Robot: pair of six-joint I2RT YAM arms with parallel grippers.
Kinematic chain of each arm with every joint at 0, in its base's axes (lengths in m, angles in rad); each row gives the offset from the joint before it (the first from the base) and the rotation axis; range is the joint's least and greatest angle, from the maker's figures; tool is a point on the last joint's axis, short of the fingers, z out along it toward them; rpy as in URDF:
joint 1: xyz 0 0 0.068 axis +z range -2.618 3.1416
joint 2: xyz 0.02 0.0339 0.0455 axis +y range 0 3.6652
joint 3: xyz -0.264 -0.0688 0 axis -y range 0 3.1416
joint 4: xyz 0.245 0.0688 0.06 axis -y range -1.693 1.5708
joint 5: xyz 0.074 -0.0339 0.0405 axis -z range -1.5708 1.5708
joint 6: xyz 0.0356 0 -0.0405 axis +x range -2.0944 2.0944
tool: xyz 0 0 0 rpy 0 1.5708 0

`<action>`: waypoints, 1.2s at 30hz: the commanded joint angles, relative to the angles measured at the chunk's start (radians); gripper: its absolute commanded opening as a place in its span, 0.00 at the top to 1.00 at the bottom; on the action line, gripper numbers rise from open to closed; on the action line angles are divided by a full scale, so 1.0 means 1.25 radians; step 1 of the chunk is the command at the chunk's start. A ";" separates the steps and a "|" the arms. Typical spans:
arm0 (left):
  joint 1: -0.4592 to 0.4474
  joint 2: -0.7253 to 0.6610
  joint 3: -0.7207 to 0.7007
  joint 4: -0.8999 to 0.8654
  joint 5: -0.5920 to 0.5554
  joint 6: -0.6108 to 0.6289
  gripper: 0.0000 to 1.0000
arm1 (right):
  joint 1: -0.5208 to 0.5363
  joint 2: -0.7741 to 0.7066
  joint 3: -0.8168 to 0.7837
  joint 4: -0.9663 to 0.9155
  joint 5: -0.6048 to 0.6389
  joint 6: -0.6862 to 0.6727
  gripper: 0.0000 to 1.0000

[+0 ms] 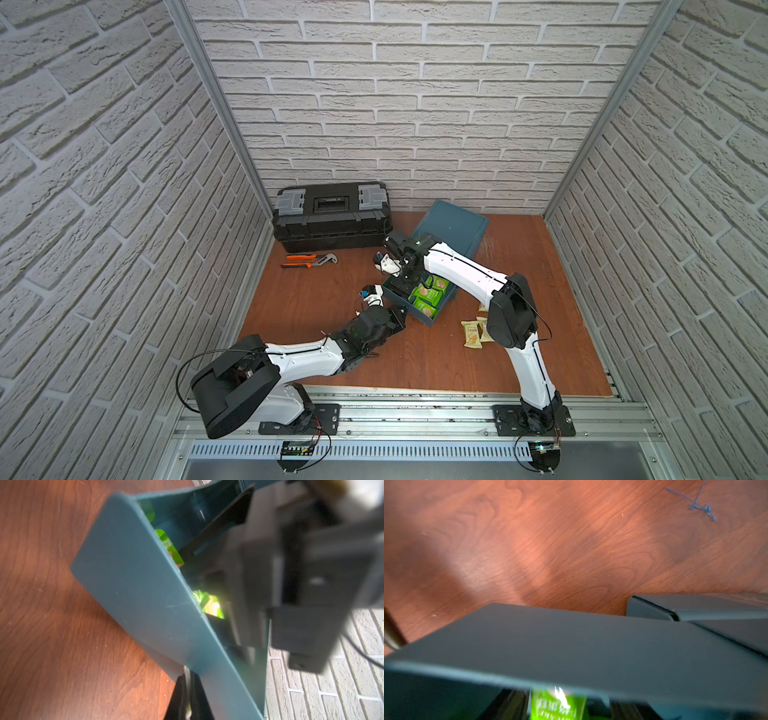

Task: Take the cookies out of the drawer
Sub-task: Pick up the cookie from the drawer.

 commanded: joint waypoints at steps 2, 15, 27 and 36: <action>-0.003 -0.009 -0.001 -0.011 -0.023 0.015 1.00 | 0.003 0.008 0.010 0.002 0.061 0.004 0.42; -0.003 -0.015 0.003 -0.023 -0.027 0.013 1.00 | 0.003 0.002 -0.012 0.022 0.112 0.050 0.56; -0.004 -0.007 0.015 -0.025 -0.032 0.014 1.00 | 0.005 -0.080 -0.021 0.026 0.107 0.058 0.64; -0.002 0.001 0.021 -0.018 -0.027 0.014 1.00 | 0.006 -0.154 -0.073 0.040 0.088 0.081 0.64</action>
